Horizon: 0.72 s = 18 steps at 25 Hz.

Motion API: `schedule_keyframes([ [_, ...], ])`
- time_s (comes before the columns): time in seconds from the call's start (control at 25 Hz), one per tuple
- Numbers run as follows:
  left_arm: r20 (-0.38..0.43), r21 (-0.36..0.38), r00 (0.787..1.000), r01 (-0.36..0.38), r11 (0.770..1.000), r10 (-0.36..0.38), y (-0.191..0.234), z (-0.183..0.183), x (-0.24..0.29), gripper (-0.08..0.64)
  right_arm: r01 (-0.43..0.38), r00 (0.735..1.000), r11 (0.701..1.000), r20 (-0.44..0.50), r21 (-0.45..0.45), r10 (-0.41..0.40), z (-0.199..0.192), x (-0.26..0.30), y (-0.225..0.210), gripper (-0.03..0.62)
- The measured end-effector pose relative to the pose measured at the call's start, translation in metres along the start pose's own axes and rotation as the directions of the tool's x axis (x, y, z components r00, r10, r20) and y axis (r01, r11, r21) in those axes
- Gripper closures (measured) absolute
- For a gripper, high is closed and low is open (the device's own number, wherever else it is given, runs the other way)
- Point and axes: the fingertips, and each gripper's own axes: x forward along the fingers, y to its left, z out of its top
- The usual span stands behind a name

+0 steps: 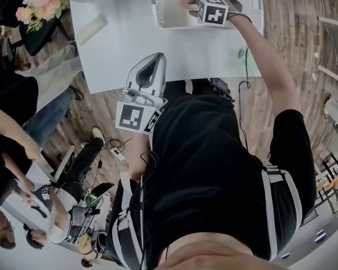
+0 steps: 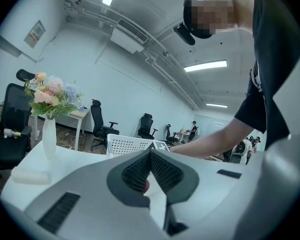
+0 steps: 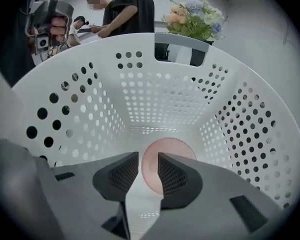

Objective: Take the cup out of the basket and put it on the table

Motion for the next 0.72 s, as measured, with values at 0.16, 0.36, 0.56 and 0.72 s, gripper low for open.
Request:
schedule_keyframes([
  [0.16, -0.004, 0.001, 1.000, 0.001, 1.000, -0.001, -0.0016, -0.0014, -0.0001, 0.540, -0.008, 1.000, 1.000, -0.016, -0.004, 0.008, -0.0043, 0.0033, 0.0012, 0.460],
  [0.36, 0.001, 0.003, 1.000, 0.003, 1.000, -0.003, -0.0013, -0.0009, -0.0004, 0.540, -0.009, 0.999, 0.999, -0.046, -0.049, 0.007, -0.0091, 0.0056, 0.0013, 0.558],
  [0.56, 0.001, 0.003, 1.000, 0.003, 1.000, -0.003, -0.0019, -0.0002, 0.0009, 0.540, -0.007, 0.999, 0.999, -0.045, -0.054, 0.004, -0.0097, 0.0041, 0.0022, 0.558],
  [0.72, 0.003, 0.001, 1.000, 0.008, 1.000, -0.008, -0.0018, 0.0005, 0.0007, 0.540, -0.006, 0.999, 0.999, -0.039, -0.052, 0.004, -0.0077, 0.0026, 0.0037, 0.558],
])
